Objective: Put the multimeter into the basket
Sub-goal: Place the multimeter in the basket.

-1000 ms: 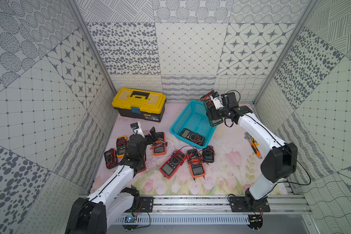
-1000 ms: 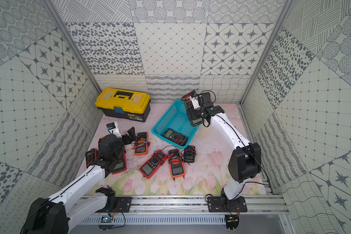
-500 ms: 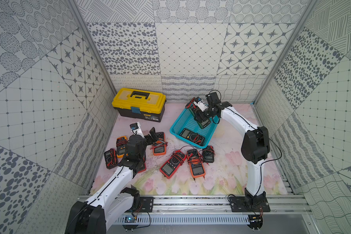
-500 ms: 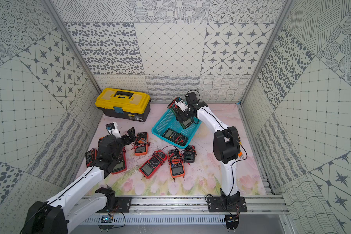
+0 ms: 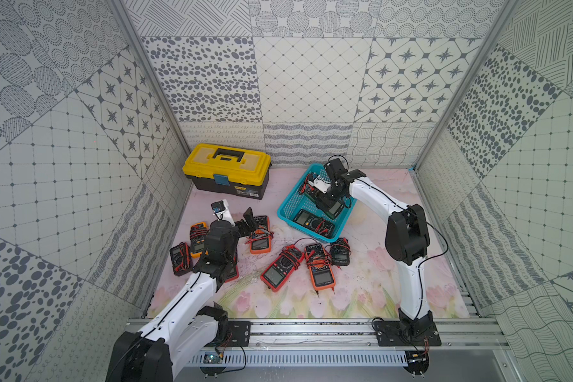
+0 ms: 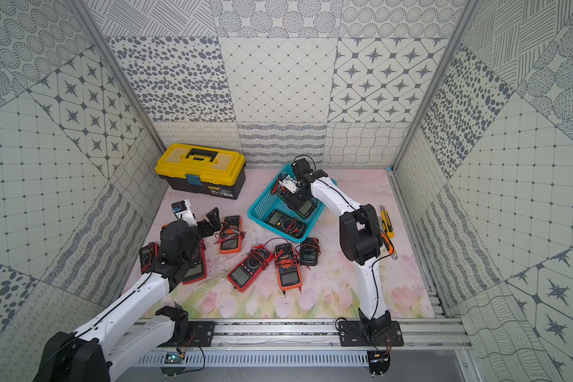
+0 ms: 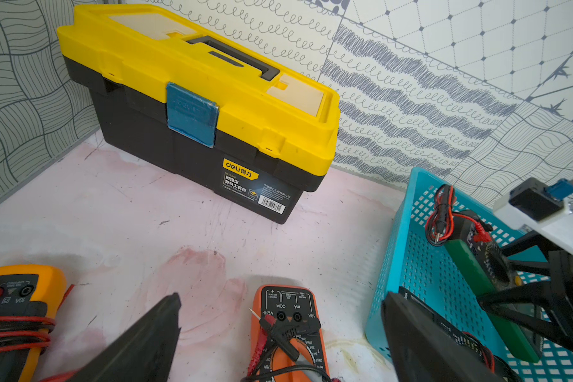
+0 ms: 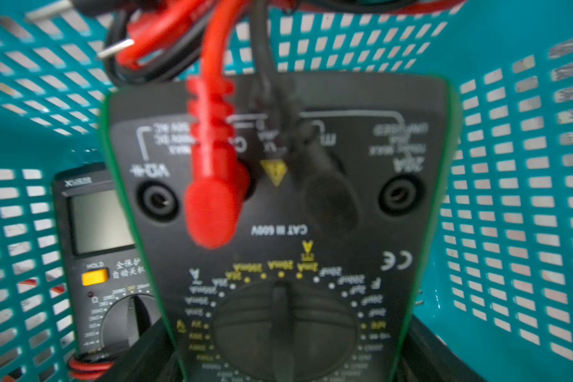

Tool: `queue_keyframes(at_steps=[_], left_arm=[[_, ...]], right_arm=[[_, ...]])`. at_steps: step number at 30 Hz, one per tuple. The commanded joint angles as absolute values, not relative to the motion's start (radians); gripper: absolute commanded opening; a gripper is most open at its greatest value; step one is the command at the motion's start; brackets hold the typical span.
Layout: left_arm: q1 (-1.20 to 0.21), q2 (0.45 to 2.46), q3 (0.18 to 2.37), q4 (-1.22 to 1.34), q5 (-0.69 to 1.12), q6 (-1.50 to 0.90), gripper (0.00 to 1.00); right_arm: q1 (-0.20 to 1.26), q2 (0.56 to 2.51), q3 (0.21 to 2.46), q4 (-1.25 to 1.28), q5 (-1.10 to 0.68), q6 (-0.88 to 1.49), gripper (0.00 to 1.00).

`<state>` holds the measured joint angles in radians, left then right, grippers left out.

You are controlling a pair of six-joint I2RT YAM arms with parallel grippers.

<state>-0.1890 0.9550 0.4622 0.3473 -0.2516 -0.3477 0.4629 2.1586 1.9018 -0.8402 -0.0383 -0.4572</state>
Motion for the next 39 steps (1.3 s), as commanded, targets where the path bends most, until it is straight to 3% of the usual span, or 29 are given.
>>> queue_keyframes(at_steps=[1,21,27,30,32,35,37,39], left_arm=[[-0.193,0.95,0.471,0.342,-0.272,-0.358,0.99],[-0.192,0.943,0.473,0.331,-0.281,-0.356,0.99],[-0.193,0.94,0.472,0.328,-0.287,-0.354,0.99],[-0.192,0.94,0.474,0.329,-0.29,-0.353,0.99],[-0.193,0.941,0.477,0.328,-0.293,-0.35,0.99],[-0.193,0.941,0.478,0.328,-0.294,-0.35,0.99],[-0.193,0.942,0.479,0.327,-0.295,-0.348,0.99],[-0.192,0.939,0.479,0.327,-0.293,-0.348,0.99]], right_arm=[[0.463,2.176,1.929,-0.824,-0.002,-0.491,0.0],[0.466,2.301,2.012,-0.92,-0.028,-0.49,0.09],[0.466,2.37,2.08,-0.995,-0.032,-0.502,0.19],[0.466,2.396,2.105,-1.017,-0.042,-0.502,0.34],[0.468,2.401,2.117,-1.028,-0.056,-0.5,0.57],[0.472,2.392,2.121,-1.029,-0.075,-0.501,0.76],[0.476,2.383,2.123,-1.028,-0.077,-0.505,0.93],[0.482,2.375,2.128,-1.028,-0.072,-0.507,0.98]])
